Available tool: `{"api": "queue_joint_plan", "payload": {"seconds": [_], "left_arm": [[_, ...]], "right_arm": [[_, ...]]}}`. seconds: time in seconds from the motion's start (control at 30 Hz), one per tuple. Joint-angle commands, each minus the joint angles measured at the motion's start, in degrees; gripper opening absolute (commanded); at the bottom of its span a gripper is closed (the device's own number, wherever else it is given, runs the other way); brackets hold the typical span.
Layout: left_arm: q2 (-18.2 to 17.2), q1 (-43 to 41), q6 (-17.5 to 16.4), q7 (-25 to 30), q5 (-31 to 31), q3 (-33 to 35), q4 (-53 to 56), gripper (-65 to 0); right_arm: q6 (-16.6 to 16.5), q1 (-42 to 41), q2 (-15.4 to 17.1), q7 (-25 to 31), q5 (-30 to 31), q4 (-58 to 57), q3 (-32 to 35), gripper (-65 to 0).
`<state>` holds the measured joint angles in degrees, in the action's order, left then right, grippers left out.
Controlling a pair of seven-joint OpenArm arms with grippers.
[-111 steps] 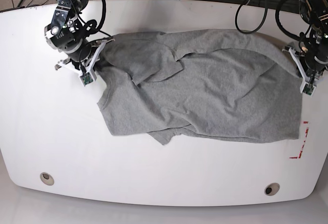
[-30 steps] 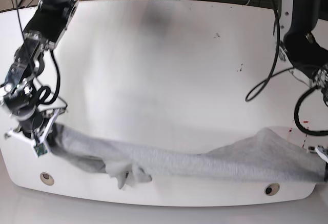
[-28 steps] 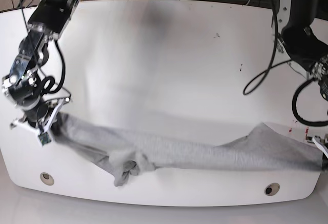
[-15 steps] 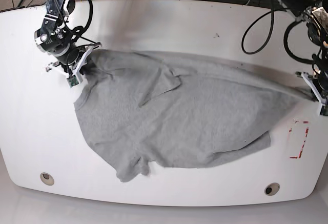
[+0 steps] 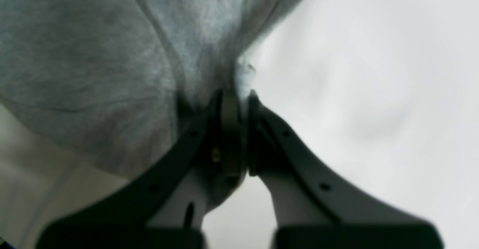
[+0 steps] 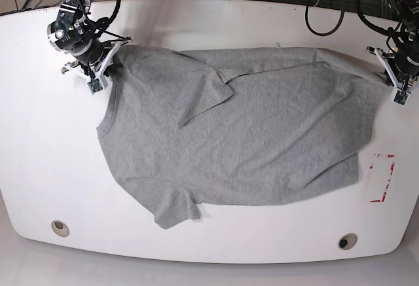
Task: Layout the t-shirt on the table in an organized manner, then fold the t-shirt properly
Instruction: 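Lay the stretched shirt flat on the table with both grippers, then open both grippers and release the shirt edges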
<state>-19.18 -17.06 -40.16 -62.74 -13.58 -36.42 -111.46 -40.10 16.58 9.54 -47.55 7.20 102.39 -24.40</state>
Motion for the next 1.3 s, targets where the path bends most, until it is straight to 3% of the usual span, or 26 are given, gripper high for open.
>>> {"api": "queue_joint_plan", "payload": {"seconds": [0.0,0.83,1.27], "left_arm": [[-3.19,-1.27,0.16,1.33,-0.17,-0.72,-0.5,-65.0],[-5.3,-4.08,0.16,1.42,2.38,-0.37,8.65,-65.0],[-5.48,1.81,0.16,1.33,2.46,3.5,8.65,-65.0]], "right_arm": [[0.1,-0.01,1.76,1.0,0.23,1.22,-1.14,-65.0],[0.1,3.42,2.64,1.0,0.05,1.04,-2.54,-65.0],[0.1,3.42,2.28,1.0,0.05,0.95,-2.54,-65.0]]}}
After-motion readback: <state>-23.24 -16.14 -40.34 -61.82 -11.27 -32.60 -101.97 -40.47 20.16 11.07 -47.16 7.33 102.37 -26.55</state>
